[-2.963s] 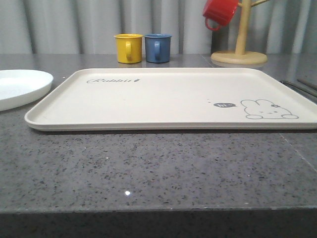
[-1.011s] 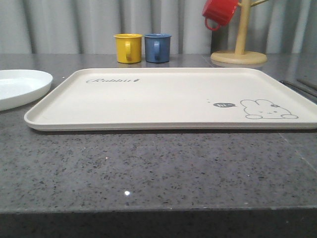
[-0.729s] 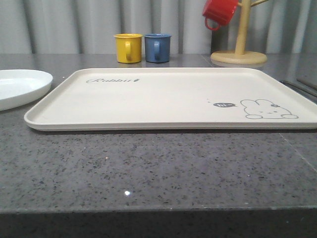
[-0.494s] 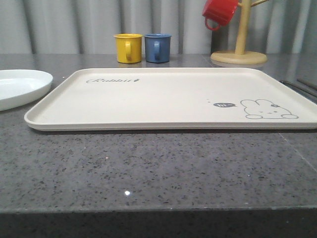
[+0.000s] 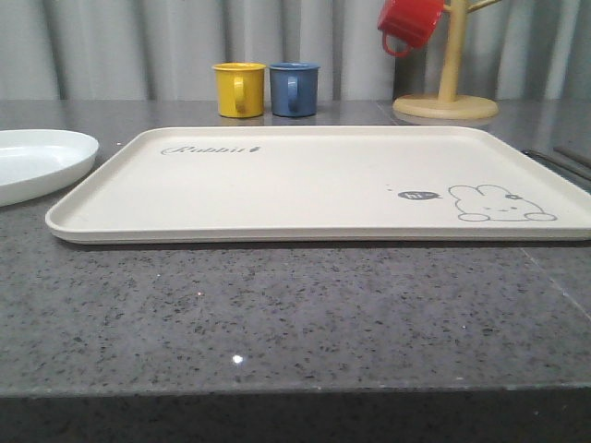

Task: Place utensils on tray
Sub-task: 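Lower the left gripper to the white plate rim and grasp it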

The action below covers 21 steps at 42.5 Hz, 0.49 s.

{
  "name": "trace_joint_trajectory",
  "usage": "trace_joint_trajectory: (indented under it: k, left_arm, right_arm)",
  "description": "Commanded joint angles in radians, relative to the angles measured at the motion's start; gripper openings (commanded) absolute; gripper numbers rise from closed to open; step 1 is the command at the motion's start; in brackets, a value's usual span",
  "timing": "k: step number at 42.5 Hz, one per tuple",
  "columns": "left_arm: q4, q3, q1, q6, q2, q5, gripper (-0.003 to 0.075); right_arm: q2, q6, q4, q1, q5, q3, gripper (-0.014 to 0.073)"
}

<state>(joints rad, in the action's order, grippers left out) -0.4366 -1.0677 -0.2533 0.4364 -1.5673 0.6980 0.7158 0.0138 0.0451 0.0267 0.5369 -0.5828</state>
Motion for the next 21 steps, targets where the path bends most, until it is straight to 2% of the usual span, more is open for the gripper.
trace_joint_trajectory:
  k: [1,5,10,21]
  left_arm:
    - [-0.031,-0.031,0.000,0.002,0.032,-0.023,0.0232]
    - [-0.031,-0.031,0.000,0.002,0.032,-0.023,0.0095]
    - [-0.031,-0.031,0.000,0.002,0.036,-0.027,-0.0020]
    - [-0.080,-0.115,0.002,0.003,0.070,0.051,-0.0020]
  right_arm:
    - [0.003,0.004,-0.010,0.005,-0.068,-0.028,0.0509]
    - [0.003,0.004,-0.010,0.005,-0.069,-0.028,0.0509]
    - [0.003,0.004,-0.010,0.005,-0.068,-0.028,0.0509]
    - [0.003,0.004,-0.010,0.005,-0.069,-0.028,0.0509]
